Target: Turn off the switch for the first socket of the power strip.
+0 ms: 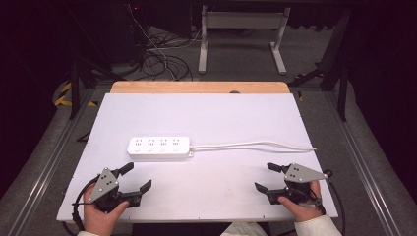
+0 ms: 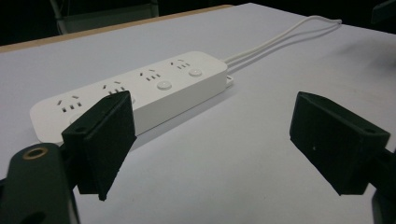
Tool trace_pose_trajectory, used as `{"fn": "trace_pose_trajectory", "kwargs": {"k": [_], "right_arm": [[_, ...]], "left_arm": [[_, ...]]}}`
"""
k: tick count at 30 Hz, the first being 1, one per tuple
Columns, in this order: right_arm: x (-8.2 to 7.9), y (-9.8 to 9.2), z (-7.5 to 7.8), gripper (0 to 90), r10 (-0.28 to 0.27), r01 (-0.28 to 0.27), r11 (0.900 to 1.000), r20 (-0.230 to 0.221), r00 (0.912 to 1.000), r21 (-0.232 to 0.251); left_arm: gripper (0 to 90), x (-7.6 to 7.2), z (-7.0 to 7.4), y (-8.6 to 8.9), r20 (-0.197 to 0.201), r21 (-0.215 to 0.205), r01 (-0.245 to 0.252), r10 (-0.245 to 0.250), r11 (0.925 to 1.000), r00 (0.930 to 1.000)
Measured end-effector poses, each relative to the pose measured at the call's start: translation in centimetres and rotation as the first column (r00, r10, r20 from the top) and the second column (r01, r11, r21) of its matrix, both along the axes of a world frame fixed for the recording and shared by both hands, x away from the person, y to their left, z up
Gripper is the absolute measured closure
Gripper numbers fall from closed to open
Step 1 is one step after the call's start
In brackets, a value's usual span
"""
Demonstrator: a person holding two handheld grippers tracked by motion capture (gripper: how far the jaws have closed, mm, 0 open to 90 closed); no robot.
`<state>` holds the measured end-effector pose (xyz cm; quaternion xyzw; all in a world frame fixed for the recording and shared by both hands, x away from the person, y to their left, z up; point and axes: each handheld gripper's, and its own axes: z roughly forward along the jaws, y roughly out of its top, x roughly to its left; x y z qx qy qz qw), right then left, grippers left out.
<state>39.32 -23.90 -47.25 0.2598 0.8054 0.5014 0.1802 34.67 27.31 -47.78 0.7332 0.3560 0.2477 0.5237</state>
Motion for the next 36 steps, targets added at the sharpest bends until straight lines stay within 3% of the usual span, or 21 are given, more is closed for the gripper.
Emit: {"fn": "trace_pose_trajectory", "kwargs": {"k": [2, 13, 16, 19, 22, 23, 29, 36], "right_arm": [[0.0, 0.0, 0.0, 19.6, 0.001, -0.001, 1.0, -0.001, 1.0, 0.0], [-0.1, 0.0, 0.1, 20.3, 0.002, -0.002, 1.0, 0.007, 1.0, 0.003], [-0.1, 0.0, 0.1, 20.4, 0.004, -0.004, 1.0, 0.007, 1.0, 0.002], [-0.1, 0.1, 0.1, 20.8, 0.004, -0.004, 1.0, 0.008, 1.0, 0.002], [-0.1, 0.1, 0.1, 21.1, 0.003, -0.003, 1.0, 0.01, 0.9999, 0.002], [-0.1, 0.1, 0.0, 21.2, 0.003, -0.003, 1.0, 0.01, 0.9999, 0.002], [-0.1, 0.1, 0.0, 21.5, 0.004, -0.004, 1.0, 0.008, 1.0, -0.001], [-0.1, 0.5, -0.2, 22.0, 0.004, -0.004, 1.0, 0.0, 1.0, -0.015]], "left_arm": [[14.6, 0.0, 0.0, 0.0, -0.006, -0.014, -0.004, 0.004, 0.9999, 1.0], [14.9, -0.2, 0.2, -0.1, 0.007, 0.0, -0.012, 0.012, 0.9999, 0.9999], [14.9, -0.2, 0.3, -0.1, 0.015, 0.007, -0.01, 0.01, 0.9999, 0.9998], [14.9, -0.2, 0.5, -0.3, 0.026, 0.04, -0.006, 0.004, 0.9992, 0.9997], [16.6, -0.2, 0.9, -0.3, 0.008, 0.038, 0.003, -0.003, 0.9993, 1.0], [17.0, -0.2, 1.2, -0.4, -0.009, 0.018, 0.003, -0.003, 0.9998, 1.0], [20.9, 0.2, 2.0, -0.7, -0.022, 0.011, -0.006, 0.006, 0.9999, 0.9997], [21.0, 0.9, 3.0, -1.6, -0.03, 0.033, 0.017, -0.016, 0.9993, 0.9994]]}}
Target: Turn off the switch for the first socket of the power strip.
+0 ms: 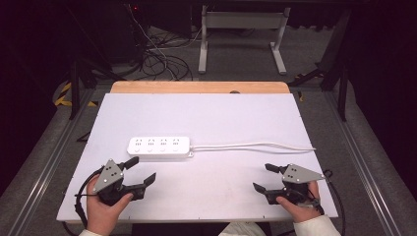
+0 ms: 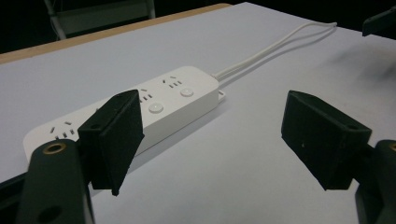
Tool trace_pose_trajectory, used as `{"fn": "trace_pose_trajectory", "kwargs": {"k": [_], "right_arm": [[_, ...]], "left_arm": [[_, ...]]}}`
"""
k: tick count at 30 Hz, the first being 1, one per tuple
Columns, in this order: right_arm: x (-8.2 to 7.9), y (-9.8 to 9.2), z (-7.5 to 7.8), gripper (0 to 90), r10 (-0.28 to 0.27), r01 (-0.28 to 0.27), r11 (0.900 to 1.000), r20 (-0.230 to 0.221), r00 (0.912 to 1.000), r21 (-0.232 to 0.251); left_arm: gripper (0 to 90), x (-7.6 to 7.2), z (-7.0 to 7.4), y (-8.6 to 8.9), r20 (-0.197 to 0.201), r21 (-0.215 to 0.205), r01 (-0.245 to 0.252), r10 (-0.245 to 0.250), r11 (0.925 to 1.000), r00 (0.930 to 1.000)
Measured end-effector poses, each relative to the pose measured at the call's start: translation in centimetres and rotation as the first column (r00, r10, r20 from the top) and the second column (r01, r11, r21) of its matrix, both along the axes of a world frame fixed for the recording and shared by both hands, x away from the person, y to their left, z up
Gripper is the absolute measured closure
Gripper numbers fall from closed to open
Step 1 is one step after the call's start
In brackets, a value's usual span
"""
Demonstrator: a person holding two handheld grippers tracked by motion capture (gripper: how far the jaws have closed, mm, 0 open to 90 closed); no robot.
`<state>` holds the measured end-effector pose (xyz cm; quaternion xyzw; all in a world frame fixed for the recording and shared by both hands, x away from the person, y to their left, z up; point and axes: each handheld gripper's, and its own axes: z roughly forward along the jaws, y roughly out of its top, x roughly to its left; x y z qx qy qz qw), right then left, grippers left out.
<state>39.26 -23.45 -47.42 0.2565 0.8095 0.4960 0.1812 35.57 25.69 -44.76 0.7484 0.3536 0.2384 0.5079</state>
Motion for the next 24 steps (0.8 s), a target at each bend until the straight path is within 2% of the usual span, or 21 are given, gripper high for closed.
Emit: {"fn": "trace_pose_trajectory", "kwargs": {"k": [1, 2, 4, 5, 11, 13, 22, 24], "right_arm": [[0.0, 0.0, 0.0, 22.0, 0.0, 0.0, 1.0, 0.0, 1.0, 0.0], [0.0, 0.0, 0.0, 22.0, 0.002, -0.002, 1.0, 0.0, 1.0, 0.0], [0.0, 0.0, 0.0, 22.0, 0.003, -0.003, 1.0, 0.001, 1.0, 0.002], [0.0, 0.0, 0.0, 22.0, 0.003, -0.003, 1.0, 0.001, 1.0, 0.002], [0.0, 0.0, 0.0, 22.1, 0.002, -0.002, 1.0, 0.001, 1.0, 0.0], [0.0, -0.1, 0.0, 24.7, -0.001, 0.001, 1.0, 0.008, 1.0, -0.01], [0.0, 0.0, 0.0, 24.5, 0.004, -0.004, 1.0, 0.008, 1.0, -0.012], [0.0, 0.0, 0.0, 24.4, 0.005, -0.005, 1.0, 0.006, 1.0, -0.014]], "left_arm": [[21.0, 0.2, 0.2, -0.1, 0.006, 0.006, 0.001, -0.001, 1.0, 1.0], [20.9, 0.3, 0.3, -0.2, -0.002, -0.009, 0.004, -0.004, 0.9999, 1.0], [21.0, 0.7, 0.7, -0.5, 0.0, -0.013, 0.012, -0.012, 0.9998, 0.9999], [21.0, 1.0, 0.9, -0.6, 0.002, -0.002, 0.016, -0.016, 0.9999, 0.9999], [20.8, 2.5, 1.9, -1.8, -0.004, -0.005, 0.041, -0.041, 0.9991, 0.9991], [20.7, 3.0, 2.1, -2.2, -0.007, -0.005, 0.051, -0.051, 0.9987, 0.9987], [20.3, 4.7, 2.7, -3.4, -0.02, 0.006, 0.063, -0.062, 0.998, 0.9978], [20.4, 5.0, 2.7, -3.6, -0.028, -0.006, 0.067, -0.067, 0.9978, 0.9974]]}}
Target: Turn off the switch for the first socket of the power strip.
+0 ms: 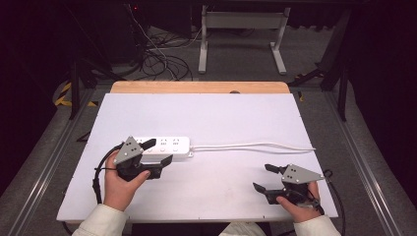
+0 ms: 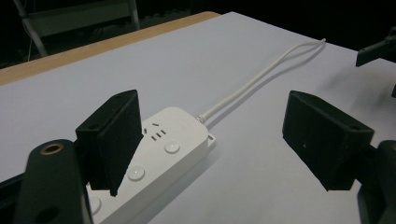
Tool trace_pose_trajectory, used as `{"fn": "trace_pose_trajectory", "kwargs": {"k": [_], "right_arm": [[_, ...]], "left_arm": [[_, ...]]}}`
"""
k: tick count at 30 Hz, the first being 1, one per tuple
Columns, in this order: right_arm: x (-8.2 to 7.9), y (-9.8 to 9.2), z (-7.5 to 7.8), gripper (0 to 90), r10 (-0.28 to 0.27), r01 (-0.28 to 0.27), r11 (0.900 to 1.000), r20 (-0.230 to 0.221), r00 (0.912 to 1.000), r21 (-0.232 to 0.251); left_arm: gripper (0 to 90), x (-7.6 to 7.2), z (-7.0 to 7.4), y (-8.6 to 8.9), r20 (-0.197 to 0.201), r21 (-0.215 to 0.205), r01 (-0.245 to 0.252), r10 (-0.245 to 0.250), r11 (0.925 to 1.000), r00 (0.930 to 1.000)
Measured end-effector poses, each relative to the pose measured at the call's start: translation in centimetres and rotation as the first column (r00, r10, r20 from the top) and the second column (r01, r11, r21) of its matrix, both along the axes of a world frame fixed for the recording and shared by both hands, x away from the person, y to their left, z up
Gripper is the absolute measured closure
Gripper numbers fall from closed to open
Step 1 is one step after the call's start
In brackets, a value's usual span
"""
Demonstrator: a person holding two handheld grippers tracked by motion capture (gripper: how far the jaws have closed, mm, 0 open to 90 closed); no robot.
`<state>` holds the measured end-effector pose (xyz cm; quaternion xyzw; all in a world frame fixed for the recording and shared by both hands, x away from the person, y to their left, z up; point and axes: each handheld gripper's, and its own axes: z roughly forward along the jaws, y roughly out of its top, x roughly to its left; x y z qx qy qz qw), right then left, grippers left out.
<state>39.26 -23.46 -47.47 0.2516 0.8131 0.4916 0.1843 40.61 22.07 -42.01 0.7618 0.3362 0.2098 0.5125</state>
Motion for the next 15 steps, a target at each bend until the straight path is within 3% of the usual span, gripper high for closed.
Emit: {"fn": "trace_pose_trajectory", "kwargs": {"k": [10, 15], "right_arm": [[0.0, 0.0, 0.0, 24.4, 0.002, -0.002, 1.0, 0.0, 1.0, -0.001], [0.0, 0.0, 0.0, 24.4, 0.002, -0.002, 1.0, 0.0, 1.0, 0.002]], "left_arm": [[20.9, 1.8, 0.1, -1.4, -0.01, 0.038, -0.001, 0.001, 0.9993, 0.9999], [21.6, 2.6, 0.0, -2.2, -0.021, 0.038, 0.005, -0.004, 0.9993, 0.9998]]}}
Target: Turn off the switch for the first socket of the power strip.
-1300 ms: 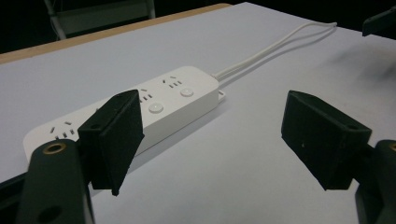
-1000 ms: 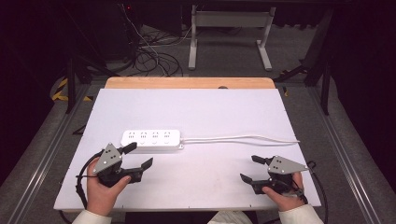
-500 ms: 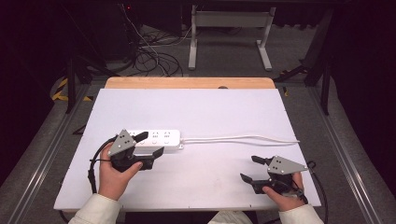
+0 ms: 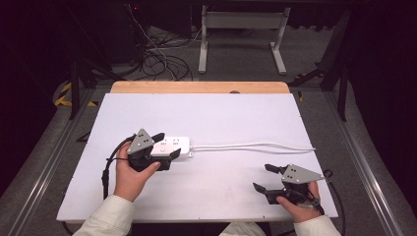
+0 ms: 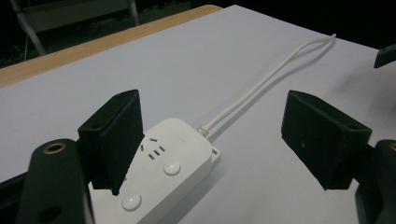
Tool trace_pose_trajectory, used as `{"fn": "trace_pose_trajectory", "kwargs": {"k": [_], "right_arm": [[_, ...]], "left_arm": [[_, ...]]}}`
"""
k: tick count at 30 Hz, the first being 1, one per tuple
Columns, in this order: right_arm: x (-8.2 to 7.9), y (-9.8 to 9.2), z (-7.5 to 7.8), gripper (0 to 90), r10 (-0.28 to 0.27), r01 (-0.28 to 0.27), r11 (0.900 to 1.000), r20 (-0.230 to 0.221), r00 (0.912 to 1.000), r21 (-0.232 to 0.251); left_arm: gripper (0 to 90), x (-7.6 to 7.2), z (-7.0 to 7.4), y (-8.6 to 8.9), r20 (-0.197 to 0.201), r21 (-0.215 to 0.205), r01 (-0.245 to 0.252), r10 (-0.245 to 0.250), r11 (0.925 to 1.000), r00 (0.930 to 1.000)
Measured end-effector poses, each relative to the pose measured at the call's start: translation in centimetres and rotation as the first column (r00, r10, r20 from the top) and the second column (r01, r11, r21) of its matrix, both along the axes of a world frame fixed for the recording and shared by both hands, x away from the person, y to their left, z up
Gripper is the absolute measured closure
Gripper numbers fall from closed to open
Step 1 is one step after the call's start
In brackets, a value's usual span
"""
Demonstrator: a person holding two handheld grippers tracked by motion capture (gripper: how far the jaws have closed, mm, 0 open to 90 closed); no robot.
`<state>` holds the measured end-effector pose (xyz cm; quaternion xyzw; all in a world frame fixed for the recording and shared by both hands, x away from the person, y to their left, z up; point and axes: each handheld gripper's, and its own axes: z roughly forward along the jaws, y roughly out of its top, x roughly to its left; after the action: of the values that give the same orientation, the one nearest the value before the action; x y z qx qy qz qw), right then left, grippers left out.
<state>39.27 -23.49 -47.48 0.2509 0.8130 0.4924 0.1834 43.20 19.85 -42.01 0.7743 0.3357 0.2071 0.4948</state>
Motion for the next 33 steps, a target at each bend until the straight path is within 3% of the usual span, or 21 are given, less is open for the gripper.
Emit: {"fn": "trace_pose_trajectory", "kwargs": {"k": [5, 13, 19, 23, 26, 27, 28, 30, 31, 32, 33], "right_arm": [[0.0, 0.0, 0.0, 24.3, 0.004, -0.004, 1.0, 0.0, 1.0, -0.001], [0.0, 0.0, 0.0, 24.3, 0.007, -0.007, 1.0, -0.001, 1.0, 0.0], [0.0, 0.0, -0.1, 24.3, 0.008, -0.008, 1.0, -0.003, 1.0, 0.001], [0.1, 0.0, -0.1, 24.3, 0.008, -0.008, 1.0, -0.005, 1.0, 0.001], [0.1, 0.0, -0.1, 24.3, 0.01, -0.01, 1.0, -0.006, 0.9999, 0.001], [0.1, 0.0, -0.1, 24.3, 0.009, -0.009, 1.0, -0.006, 0.9999, 0.001], [0.1, 0.0, -0.1, 24.3, 0.009, -0.009, 1.0, -0.006, 0.9999, 0.001], [0.1, 0.0, -0.1, 24.3, 0.01, -0.01, 1.0, -0.006, 0.9999, 0.002], [0.1, 0.0, -0.1, 24.3, 0.01, -0.01, 1.0, -0.006, 0.9999, 0.002], [0.1, 0.0, -0.1, 24.3, 0.01, -0.01, 1.0, -0.006, 0.9999, 0.001], [0.1, 0.0, -0.1, 24.2, 0.012, -0.011, 1.0, -0.007, 0.9999, 0.003]], "left_arm": [[23.4, 0.9, -0.2, -0.8, -0.001, 0.014, -0.001, 0.001, 0.9999, 1.0], [25.9, 2.6, -1.0, -1.7, -0.035, 0.014, -0.004, 0.004, 0.9999, 0.9994], [28.1, 3.6, -1.6, -2.0, -0.059, -0.003, -0.023, 0.022, 0.9997, 0.998], [31.2, 3.8, -1.9, -1.9, -0.058, 0.02, -0.026, 0.027, 0.9995, 0.9979], [38.3, 3.9, -1.9, -1.7, -0.057, 0.038, -0.031, 0.033, 0.9988, 0.9979], [46.3, 3.9, -1.9, -1.6, -0.058, 0.05, -0.032, 0.035, 0.9982, 0.9977], [46.3, 3.9, -1.9, -1.5, -0.058, 0.058, -0.042, 0.045, 0.9974, 0.9973], [62.8, 4.0, -1.9, -1.2, -0.059, 0.086, -0.052, 0.058, 0.9949, 0.9966], [62.8, 4.0, -2.0, -1.2, -0.076, 0.088, -0.05, 0.057, 0.9948, 0.9955], [69.1, 4.1, -2.0, -1.1, -0.077, 0.102, -0.049, 0.057, 0.9936, 0.9954], [77.4, 4.1, -2.2, -1.1, -0.104, 0.108, -0.048, 0.059, 0.993, 0.9929]]}}
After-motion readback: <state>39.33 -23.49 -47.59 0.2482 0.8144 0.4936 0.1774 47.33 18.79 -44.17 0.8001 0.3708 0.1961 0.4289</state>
